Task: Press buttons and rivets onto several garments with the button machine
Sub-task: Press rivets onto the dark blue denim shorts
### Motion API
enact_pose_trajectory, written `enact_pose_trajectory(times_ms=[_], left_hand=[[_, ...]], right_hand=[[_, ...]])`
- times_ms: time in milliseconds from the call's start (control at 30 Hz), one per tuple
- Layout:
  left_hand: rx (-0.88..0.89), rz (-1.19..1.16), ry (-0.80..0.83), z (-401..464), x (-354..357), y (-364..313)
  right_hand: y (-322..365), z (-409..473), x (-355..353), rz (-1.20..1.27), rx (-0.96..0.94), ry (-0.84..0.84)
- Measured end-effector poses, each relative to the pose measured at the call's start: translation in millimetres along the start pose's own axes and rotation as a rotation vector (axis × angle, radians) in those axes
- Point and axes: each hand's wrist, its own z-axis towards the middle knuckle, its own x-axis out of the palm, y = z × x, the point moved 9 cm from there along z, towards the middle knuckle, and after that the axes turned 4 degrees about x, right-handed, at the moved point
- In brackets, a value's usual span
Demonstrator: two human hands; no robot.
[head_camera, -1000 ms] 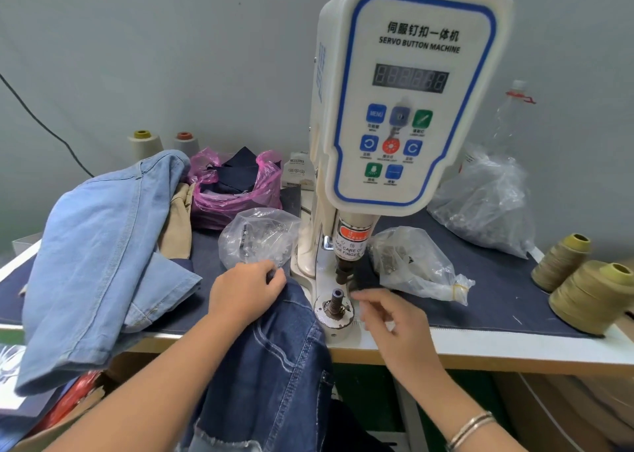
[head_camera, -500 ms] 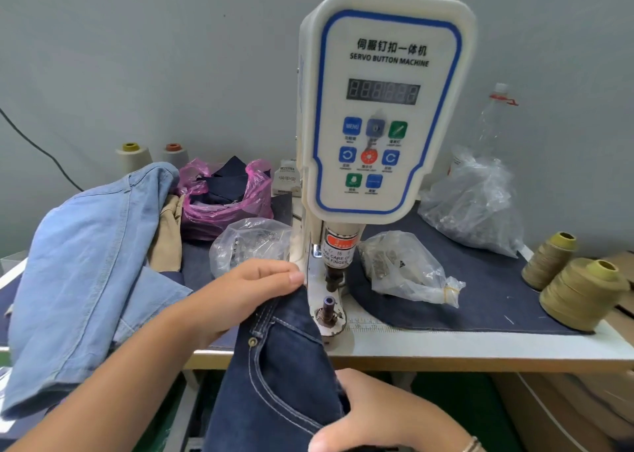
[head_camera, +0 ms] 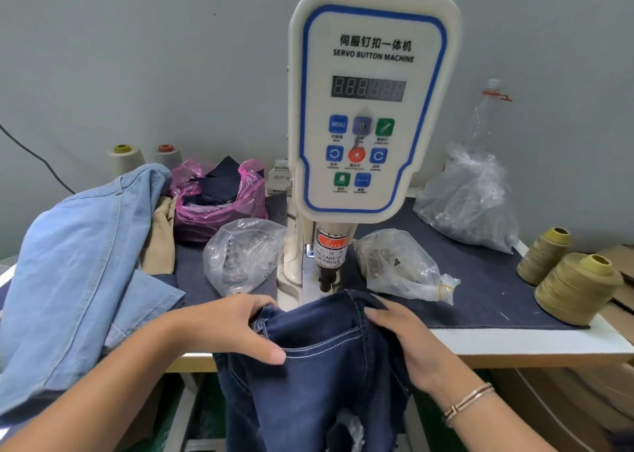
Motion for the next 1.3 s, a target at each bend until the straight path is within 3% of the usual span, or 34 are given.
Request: enact_pose_trajectory(times_ms=[67,267,533,633,700,867,1067,1300], left_hand=[[0.024,0.02,-0.019,5,-4,-2],[0.007,-0.228,-0.027,12,-11,10],[-0.033,-0.234,-0.005,20,-6,20],[-0.02,-0.261,0.005,19,-6,17],[-0.004,-0.261,-0.007,20,-5,16],[0.031,-0.323,-0.056,21,-6,18],[0.133,-0.512,-0.102,24,-6,16],[0.125,-0.481,-0.418,30,-40,23]], right_hand=[[3,12,-4,-0.012,0.005,-0.044],[-4,31,-10,-0.115,0.089,-0.189],[-20,22,-7,-0.111,0.334,-0.073],[-10,22,-8,-0.331,0.38,-0.061],[-2,25,-9,-0.452,0.344,-0.082],[13,36,-9,-0.44,0.097,-0.168],[23,38,-16,-0.243,-0.126,-0.21],[36,64,-17,-0.48,-0.205,-0.296]])
